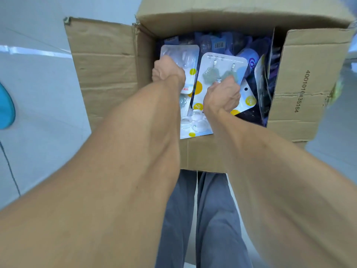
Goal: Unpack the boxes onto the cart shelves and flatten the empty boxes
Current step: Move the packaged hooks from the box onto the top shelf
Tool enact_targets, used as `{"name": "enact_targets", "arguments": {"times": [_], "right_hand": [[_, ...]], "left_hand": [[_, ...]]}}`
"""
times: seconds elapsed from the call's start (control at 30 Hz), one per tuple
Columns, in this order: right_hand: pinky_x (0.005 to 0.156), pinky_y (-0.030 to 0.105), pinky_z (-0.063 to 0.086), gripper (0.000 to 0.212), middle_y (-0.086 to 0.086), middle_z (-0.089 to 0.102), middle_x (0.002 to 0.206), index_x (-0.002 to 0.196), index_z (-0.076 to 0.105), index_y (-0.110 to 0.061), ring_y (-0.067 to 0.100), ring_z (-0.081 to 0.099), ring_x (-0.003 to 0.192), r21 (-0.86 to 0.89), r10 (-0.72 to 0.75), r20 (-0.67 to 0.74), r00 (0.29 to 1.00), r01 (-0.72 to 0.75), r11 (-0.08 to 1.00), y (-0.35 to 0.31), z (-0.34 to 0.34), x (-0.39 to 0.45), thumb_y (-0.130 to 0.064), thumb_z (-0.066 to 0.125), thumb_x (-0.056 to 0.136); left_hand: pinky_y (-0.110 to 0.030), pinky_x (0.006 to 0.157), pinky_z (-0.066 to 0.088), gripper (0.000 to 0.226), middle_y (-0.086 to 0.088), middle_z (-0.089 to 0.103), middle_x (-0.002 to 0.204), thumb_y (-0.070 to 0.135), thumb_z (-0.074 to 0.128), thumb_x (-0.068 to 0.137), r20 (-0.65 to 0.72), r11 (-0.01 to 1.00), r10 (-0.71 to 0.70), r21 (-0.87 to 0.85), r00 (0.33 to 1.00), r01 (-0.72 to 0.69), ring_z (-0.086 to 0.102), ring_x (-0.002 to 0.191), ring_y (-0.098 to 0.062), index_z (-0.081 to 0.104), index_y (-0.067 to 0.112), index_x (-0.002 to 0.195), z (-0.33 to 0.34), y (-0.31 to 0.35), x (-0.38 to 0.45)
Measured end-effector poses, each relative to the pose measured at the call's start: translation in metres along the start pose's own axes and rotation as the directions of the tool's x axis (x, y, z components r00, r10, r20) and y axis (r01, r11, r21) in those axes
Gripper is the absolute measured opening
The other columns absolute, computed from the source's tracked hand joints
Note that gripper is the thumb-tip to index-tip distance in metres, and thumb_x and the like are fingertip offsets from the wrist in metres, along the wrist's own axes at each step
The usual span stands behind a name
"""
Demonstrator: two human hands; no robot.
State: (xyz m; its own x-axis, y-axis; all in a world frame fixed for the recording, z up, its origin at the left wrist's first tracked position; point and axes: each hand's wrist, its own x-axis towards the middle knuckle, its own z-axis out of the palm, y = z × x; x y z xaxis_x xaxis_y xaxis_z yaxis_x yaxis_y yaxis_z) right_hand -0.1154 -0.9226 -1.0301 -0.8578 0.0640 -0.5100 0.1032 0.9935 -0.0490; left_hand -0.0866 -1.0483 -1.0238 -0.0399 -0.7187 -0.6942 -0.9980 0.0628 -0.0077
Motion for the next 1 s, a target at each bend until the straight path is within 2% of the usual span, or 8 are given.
{"name": "enact_targets", "arguments": {"times": [0.13, 0.33, 0.43, 0.5, 0.63, 0.73, 0.9, 1.0], "right_hand": [[0.067, 0.034, 0.034, 0.019, 0.012, 0.068, 0.103, 0.107, 0.059, -0.009, 0.032, 0.066, 0.094, -0.002, 0.006, -0.006, 1.000, -0.006, 1.000, 0.005, -0.043, -0.018, -0.025, 0.058, 0.096], [0.075, 0.036, 0.045, 0.022, 0.010, 0.065, 0.110, 0.113, 0.052, -0.009, 0.028, 0.064, 0.103, 0.078, -0.026, 0.057, 0.998, 0.021, 0.997, 0.009, -0.176, -0.083, -0.021, 0.057, 0.096], [0.078, 0.038, 0.042, 0.020, 0.009, 0.053, 0.118, 0.115, 0.049, -0.011, 0.028, 0.054, 0.112, 0.170, -0.039, -0.038, 0.998, 0.045, 0.984, 0.022, -0.261, -0.111, -0.017, 0.053, 0.096], [0.079, 0.037, 0.043, 0.018, 0.009, 0.051, 0.119, 0.115, 0.049, -0.011, 0.028, 0.053, 0.113, 0.199, -0.019, -0.124, 0.992, 0.043, 0.979, 0.043, -0.328, -0.118, -0.018, 0.050, 0.098], [0.078, 0.039, 0.047, 0.021, 0.010, 0.054, 0.119, 0.117, 0.048, -0.009, 0.030, 0.061, 0.107, 0.266, 0.092, -0.211, 0.973, -0.034, 0.963, 0.098, -0.466, -0.115, -0.019, 0.049, 0.099], [0.080, 0.040, 0.049, 0.021, 0.011, 0.054, 0.122, 0.118, 0.047, -0.008, 0.031, 0.061, 0.108, 0.367, 0.221, -0.266, 0.938, -0.113, 0.923, 0.139, -0.548, -0.100, -0.015, 0.049, 0.098], [0.080, 0.039, 0.049, 0.022, 0.012, 0.058, 0.120, 0.121, 0.048, -0.008, 0.031, 0.061, 0.110, 0.445, 0.298, -0.327, 0.897, -0.132, 0.886, 0.227, -0.644, -0.039, -0.016, 0.038, 0.103], [0.080, 0.039, 0.051, 0.021, 0.013, 0.064, 0.114, 0.117, 0.053, -0.009, 0.032, 0.064, 0.105, 0.489, 0.321, -0.287, 0.903, -0.150, 0.859, 0.291, -0.677, 0.023, -0.016, 0.050, 0.097]], "left_hand": [[-0.032, 0.092, 0.042, 0.028, -0.011, 0.056, 0.129, 0.015, 0.057, 0.091, -0.054, 0.996, 0.088, -0.017, 0.995, -0.089, 0.056, 0.118, -0.031, 0.061, 0.012, 0.119, -0.021, 0.001, -0.050], [-0.042, 0.086, 0.049, 0.027, -0.024, 0.063, 0.116, 0.013, 0.055, 0.086, -0.158, 0.989, 0.110, -0.083, 0.981, -0.124, 0.061, 0.107, -0.043, 0.063, -0.001, 0.107, -0.096, 0.008, -0.155], [-0.043, 0.090, 0.049, 0.034, -0.023, 0.061, 0.121, 0.019, 0.051, 0.091, -0.179, 0.967, 0.011, -0.249, 0.984, -0.056, 0.059, 0.111, -0.042, 0.061, -0.001, 0.117, -0.149, 0.042, -0.235], [-0.039, 0.086, 0.047, 0.033, -0.021, 0.063, 0.120, 0.021, 0.050, 0.093, -0.212, 0.954, 0.093, -0.260, 0.973, -0.148, 0.061, 0.111, -0.039, 0.061, 0.002, 0.118, -0.185, 0.076, -0.294], [-0.040, 0.079, 0.043, 0.028, -0.020, 0.066, 0.108, 0.028, 0.049, 0.093, -0.316, 0.876, 0.390, -0.163, 0.865, -0.455, 0.062, 0.099, -0.039, 0.062, 0.006, 0.107, -0.246, 0.142, -0.414], [-0.039, 0.069, 0.036, 0.024, -0.019, 0.066, 0.094, 0.032, 0.047, 0.090, -0.424, 0.790, 0.506, -0.122, 0.751, -0.601, 0.061, 0.086, -0.038, 0.055, 0.009, 0.087, -0.265, 0.193, -0.488], [-0.035, 0.063, 0.037, 0.026, -0.011, 0.063, 0.082, 0.036, 0.048, 0.091, -0.440, 0.649, 0.666, -0.056, 0.603, -0.758, 0.054, 0.070, -0.031, 0.057, 0.012, 0.085, -0.236, 0.306, -0.604], [-0.035, 0.060, 0.033, 0.024, -0.007, 0.054, 0.073, 0.033, 0.048, 0.090, -0.399, 0.607, 0.726, -0.010, 0.560, -0.795, 0.049, 0.066, -0.030, 0.049, 0.014, 0.075, -0.182, 0.375, -0.652]]}}
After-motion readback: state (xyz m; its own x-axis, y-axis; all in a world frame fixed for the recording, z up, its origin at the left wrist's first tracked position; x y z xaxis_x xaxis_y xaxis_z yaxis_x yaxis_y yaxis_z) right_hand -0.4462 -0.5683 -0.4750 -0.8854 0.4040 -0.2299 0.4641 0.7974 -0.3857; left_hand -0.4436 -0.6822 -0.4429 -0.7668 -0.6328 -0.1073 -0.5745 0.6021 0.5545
